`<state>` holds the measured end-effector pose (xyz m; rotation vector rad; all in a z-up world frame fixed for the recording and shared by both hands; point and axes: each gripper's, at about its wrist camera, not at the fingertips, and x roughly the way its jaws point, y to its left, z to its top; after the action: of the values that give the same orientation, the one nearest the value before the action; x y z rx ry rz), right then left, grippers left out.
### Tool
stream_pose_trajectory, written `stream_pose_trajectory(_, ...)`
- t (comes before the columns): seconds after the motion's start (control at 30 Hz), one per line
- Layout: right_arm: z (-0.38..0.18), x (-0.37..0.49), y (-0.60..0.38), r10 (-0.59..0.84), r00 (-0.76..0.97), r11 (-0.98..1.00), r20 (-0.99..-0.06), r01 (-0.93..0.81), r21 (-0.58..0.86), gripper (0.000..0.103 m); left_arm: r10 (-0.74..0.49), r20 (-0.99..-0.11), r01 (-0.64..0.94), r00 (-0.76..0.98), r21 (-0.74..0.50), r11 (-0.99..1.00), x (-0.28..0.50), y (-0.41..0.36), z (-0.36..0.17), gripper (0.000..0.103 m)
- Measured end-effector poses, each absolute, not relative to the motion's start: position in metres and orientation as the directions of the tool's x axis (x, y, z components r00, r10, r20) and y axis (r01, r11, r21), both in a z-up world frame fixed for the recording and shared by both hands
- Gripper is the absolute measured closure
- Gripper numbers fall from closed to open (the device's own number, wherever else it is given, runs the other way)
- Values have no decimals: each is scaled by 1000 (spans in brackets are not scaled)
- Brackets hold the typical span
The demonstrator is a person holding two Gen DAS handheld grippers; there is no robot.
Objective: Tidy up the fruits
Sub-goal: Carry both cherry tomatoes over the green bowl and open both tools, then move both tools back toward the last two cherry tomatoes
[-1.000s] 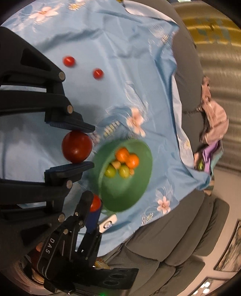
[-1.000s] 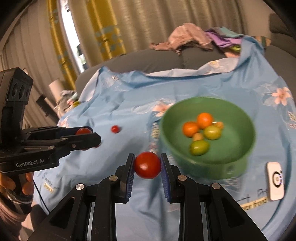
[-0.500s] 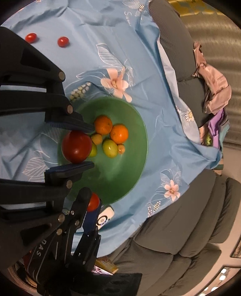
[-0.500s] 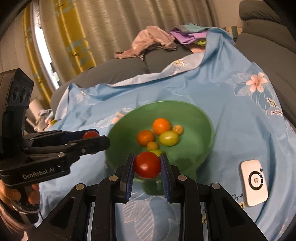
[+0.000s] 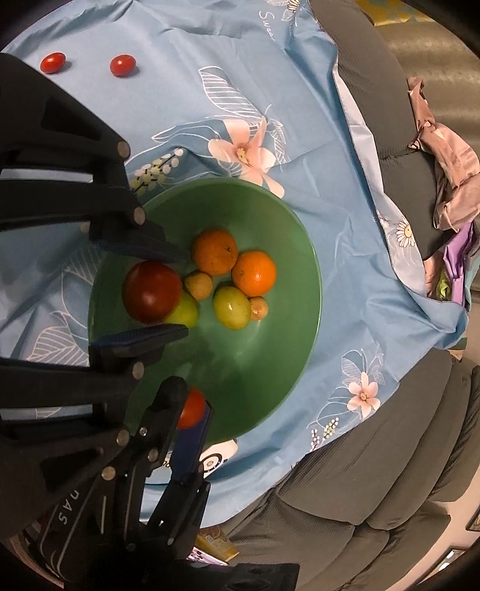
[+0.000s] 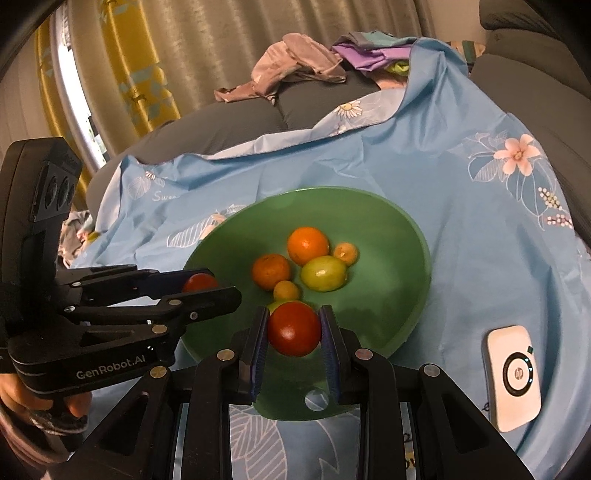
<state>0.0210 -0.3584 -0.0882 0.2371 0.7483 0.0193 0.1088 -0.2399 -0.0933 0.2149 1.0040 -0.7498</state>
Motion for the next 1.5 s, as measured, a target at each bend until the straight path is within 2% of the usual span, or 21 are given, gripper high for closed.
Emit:
stream_pose_trajectory(0.03, -88, 21, -358, 99, 734, 973, -671, 69, 220, 74, -472, -823, 656, 318, -168, 736, 109, -239, -92, 53)
stream_pose_trajectory(0.13, -85, 20, -359, 89, 736, 974, -671, 77, 214, 74, -464, -818, 638, 339, -162, 753, 109, -234, -90, 38)
stream_pose_trajectory(0.37, -77, 13, -355, 60, 736, 977, -674, 96, 192, 72, -462, -808, 613, 365, -165, 773, 100, -215, -80, 30)
stream_pose_trajectory(0.43, -73, 10, -352, 58, 739, 978, -672, 92, 187, 71, -445, -814, 603, 374, -151, 783, 94, -206, -77, 24)
stream_pose_trajectory(0.5, -70, 5, -348, 60, 738, 978, -672, 91, 187, 65, -429, -820, 588, 379, -145, 796, 88, -196, -77, 20)
stream_pose_trajectory(0.67, -65, -3, -336, 71, 734, 980, -676, 75, 183, 63, -395, -838, 552, 377, -140, 822, 66, -168, -78, 14)
stream_pose_trajectory(0.77, -62, -9, -326, 86, 729, 982, -680, 55, 182, 57, -382, -843, 529, 379, -141, 837, 56, -153, -76, 13)
stream_pose_trajectory(0.83, -60, -13, -320, 105, 726, 981, -680, 36, 189, 55, -385, -836, 509, 392, -151, 847, 49, -138, -71, 3)
stream_pose_trajectory(0.87, -60, -15, -315, 115, 724, 981, -680, 24, 192, 54, -387, -830, 502, 401, -154, 851, 45, -132, -69, 1)
stream_pose_trajectory(1.27, -60, -27, -273, 178, 683, 981, -708, -66, 184, 54, -331, -826, 338, 456, -183, 923, 17, -45, -62, 1)
stream_pose_trajectory(1.5, -59, -29, -256, 189, 672, 981, -716, -92, 173, 54, -307, -840, 294, 448, -185, 938, 6, -19, -68, 1)
